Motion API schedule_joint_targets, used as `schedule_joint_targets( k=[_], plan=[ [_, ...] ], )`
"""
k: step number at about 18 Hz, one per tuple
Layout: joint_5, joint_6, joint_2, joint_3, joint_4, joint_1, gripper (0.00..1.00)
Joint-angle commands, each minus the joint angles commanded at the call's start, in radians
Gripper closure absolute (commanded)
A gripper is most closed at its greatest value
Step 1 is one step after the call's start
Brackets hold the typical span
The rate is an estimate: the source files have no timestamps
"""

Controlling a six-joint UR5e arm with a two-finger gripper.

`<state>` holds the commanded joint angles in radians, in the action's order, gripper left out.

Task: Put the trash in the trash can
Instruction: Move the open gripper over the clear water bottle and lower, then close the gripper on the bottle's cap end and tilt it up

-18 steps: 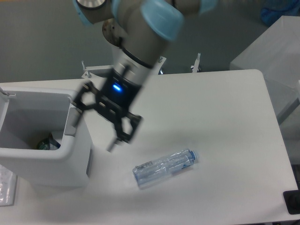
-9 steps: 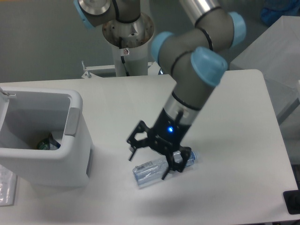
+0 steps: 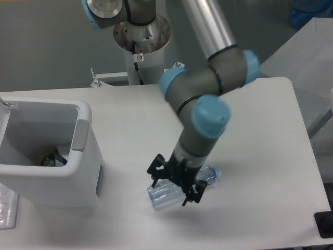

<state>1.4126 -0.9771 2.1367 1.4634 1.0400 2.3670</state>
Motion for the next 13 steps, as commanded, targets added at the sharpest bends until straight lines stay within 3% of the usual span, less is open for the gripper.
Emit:
schedule_joint_targets(
  k=[10, 13],
  plan=[
    [0.215, -0.026, 0.054, 0.003, 0.0, -0.075, 0.0],
    [0.227, -0.028, 0.063, 0.005, 0.0, -0.086, 0.0]
  ],
)
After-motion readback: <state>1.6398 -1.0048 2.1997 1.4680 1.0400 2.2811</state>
